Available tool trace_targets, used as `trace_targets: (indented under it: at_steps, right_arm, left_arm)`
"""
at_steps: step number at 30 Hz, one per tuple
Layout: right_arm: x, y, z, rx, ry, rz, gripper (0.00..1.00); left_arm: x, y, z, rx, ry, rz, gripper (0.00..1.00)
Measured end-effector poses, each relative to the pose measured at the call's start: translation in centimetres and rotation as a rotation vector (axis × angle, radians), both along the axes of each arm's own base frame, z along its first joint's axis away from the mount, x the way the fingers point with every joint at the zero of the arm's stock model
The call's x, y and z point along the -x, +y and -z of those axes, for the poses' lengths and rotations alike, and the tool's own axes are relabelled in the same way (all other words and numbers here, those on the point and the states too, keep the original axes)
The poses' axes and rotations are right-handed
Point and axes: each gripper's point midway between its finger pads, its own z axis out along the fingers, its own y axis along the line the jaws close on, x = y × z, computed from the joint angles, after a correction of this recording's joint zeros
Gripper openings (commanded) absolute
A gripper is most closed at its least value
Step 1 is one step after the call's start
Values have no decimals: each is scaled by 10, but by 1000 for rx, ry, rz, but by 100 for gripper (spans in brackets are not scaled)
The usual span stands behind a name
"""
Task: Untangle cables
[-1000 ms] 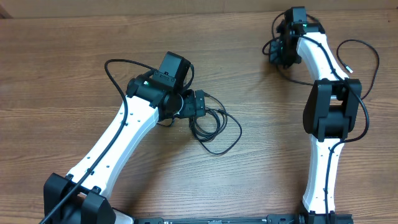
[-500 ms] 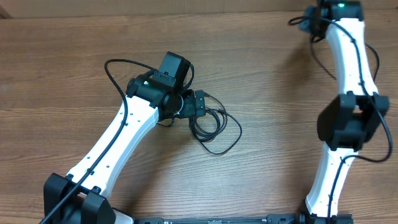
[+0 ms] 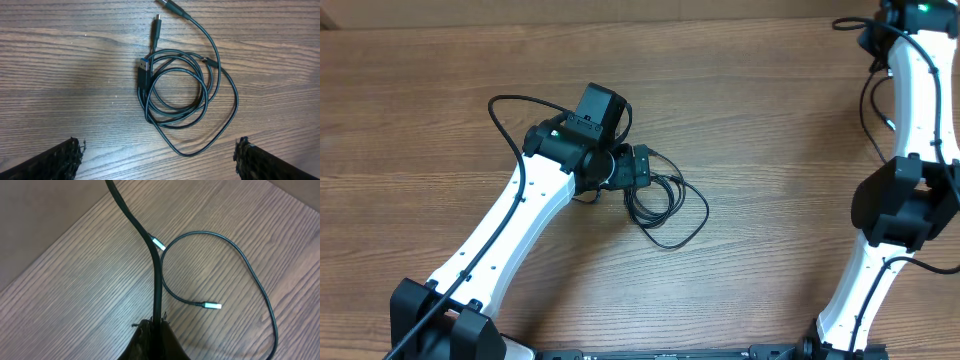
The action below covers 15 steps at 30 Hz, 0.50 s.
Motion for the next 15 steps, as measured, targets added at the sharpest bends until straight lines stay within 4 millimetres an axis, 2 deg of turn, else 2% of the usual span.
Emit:
trace_targets:
  at_steps: [3, 5, 7, 10, 11, 13, 14, 15]
  right_arm:
    - [2, -5, 6, -41, -5, 5, 4]
    - [2, -5, 12, -80, -3, -2, 8]
    - [2, 0, 16, -114, -1, -21, 20]
    - [-1, 8, 20, -154, -1, -65, 29]
    - [-2, 10, 20, -162, -2, -73, 38]
    - [-3, 13, 23, -173, 4, -88, 66]
    - [-3, 14, 24, -179, 5, -90, 76]
    - [-3, 14, 25, -181, 7, -94, 81]
  left_arm:
    - [0, 0, 0, 0, 0, 0, 100]
    - [0, 0, 0, 0, 0, 0, 100]
    - [0, 0, 0, 0, 0, 0, 100]
    - [0, 0, 0, 0, 0, 0, 99]
    - [0, 0, 0, 0, 0, 0, 100]
    - [0, 0, 0, 0, 0, 0, 100]
    - [0, 0, 0, 0, 0, 0, 100]
    - [0, 0, 0, 0, 0, 0, 99]
